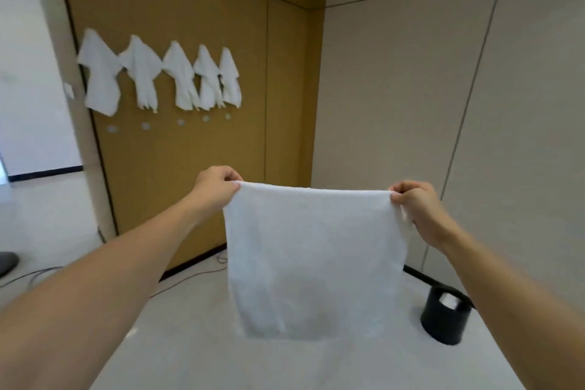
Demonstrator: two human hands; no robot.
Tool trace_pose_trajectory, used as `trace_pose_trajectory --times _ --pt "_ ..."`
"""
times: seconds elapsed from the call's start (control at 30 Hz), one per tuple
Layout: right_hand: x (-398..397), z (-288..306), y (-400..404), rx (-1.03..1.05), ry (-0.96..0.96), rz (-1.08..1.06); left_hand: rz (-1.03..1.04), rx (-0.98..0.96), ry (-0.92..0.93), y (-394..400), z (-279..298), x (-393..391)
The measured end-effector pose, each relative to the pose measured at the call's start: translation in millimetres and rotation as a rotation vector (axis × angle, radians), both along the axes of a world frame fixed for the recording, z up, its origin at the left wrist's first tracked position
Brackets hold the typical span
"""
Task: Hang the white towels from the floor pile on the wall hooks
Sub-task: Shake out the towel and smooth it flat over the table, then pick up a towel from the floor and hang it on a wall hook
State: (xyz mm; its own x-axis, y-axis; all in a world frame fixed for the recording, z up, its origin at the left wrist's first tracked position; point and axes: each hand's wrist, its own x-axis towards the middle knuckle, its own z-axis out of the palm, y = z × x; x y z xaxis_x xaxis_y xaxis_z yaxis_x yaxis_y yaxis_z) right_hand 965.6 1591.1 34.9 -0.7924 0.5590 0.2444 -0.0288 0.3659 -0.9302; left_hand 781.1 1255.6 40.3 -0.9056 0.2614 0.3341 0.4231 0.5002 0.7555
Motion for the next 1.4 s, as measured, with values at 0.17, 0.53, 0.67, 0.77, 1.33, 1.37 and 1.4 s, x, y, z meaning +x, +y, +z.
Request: trace_pose_trajectory --times 0.17,0.53,0.67,0.77,1.33,1.37,1.4 --pt "-142 8 -41 0.032 0.034 0.22 0.244 0.014 0.002 -51 1 -66" --pt "-380 35 -77 0.183 0.042 0.8 0.707 0.381 -0.012 -78 26 -188" --pt "-445 51 -84 0.187 0.031 0.949 0.639 0.41 -0.034 -83 37 -221" --pt "-493 53 -92 0.155 0.024 1.041 0.508 0.366 -0.123 -89 45 -238" --pt "-822 19 -232 0.634 0.069 0.822 0.632 -0.269 0.039 -183 21 -553" --pt "-840 17 -241 0.624 0.058 0.828 0.621 -0.326 0.043 -191 18 -573" --pt "-857 16 -251 0.622 0.048 0.832 0.619 -0.364 0.05 -198 16 -593"
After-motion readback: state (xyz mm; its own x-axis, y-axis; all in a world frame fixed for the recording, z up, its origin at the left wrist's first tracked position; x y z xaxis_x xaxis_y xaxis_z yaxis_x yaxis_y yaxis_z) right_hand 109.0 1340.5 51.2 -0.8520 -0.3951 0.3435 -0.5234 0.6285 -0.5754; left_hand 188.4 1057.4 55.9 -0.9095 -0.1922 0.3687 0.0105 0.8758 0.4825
